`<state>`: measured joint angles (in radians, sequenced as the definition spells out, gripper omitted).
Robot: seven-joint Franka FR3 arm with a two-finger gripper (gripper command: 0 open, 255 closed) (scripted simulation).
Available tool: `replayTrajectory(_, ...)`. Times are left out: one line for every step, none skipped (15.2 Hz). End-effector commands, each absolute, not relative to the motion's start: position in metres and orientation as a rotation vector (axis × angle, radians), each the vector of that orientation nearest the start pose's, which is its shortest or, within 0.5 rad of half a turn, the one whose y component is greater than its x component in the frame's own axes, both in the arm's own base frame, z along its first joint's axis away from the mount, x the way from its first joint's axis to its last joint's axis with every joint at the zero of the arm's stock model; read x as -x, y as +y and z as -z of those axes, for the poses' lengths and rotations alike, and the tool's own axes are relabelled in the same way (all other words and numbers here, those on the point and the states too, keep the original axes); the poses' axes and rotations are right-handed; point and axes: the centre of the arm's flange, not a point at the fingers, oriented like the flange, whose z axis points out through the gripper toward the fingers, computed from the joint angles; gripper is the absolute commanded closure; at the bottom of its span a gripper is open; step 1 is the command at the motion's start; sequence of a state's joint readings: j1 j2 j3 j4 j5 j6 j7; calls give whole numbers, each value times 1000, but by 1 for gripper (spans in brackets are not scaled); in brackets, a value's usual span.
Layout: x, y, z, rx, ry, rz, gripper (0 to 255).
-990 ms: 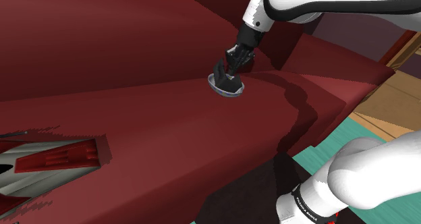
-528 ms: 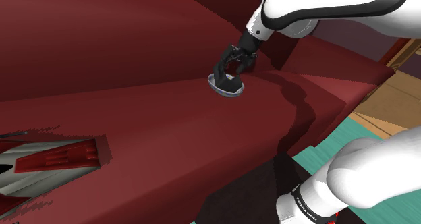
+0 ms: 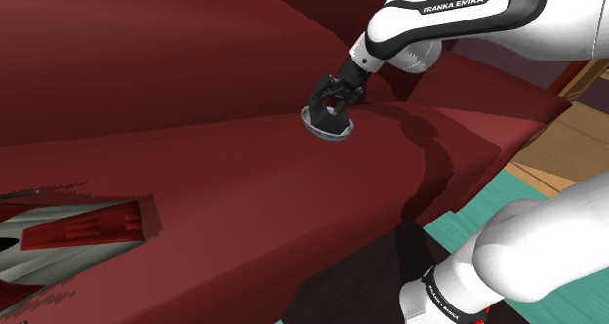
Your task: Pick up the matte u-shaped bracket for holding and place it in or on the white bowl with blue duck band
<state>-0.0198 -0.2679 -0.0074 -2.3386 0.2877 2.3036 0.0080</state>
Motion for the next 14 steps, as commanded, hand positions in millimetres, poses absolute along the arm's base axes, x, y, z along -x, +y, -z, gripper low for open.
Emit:
replayTrajectory(-486, -6, -452, 2872, 294, 341, 0)
replayTrajectory(-486, -6, -452, 2872, 294, 341, 0)
replayTrajectory(-486, -6, -452, 2872, 294, 341, 0)
replayTrajectory(-486, -6, -452, 2872, 294, 341, 0)
replayTrajectory(-486, -6, -452, 2872, 294, 341, 0)
replayTrajectory(-486, -6, -452, 2872, 294, 341, 0)
replayTrajectory(-486, -6, -452, 2872, 294, 341, 0)
replayTrajectory(-486, -6, -452, 2872, 294, 341, 0)
replayTrajectory(-486, -6, -452, 2872, 294, 341, 0)
replayTrajectory(-486, -6, -452, 2872, 294, 341, 255)
replayTrajectory(-486, -6, -452, 2872, 294, 341, 255)
replayTrajectory(-486, -6, -452, 2872, 294, 341, 255)
replayTrajectory(-486, -6, -452, 2872, 294, 341, 255)
replayTrajectory(-486, -6, -452, 2872, 294, 341, 255)
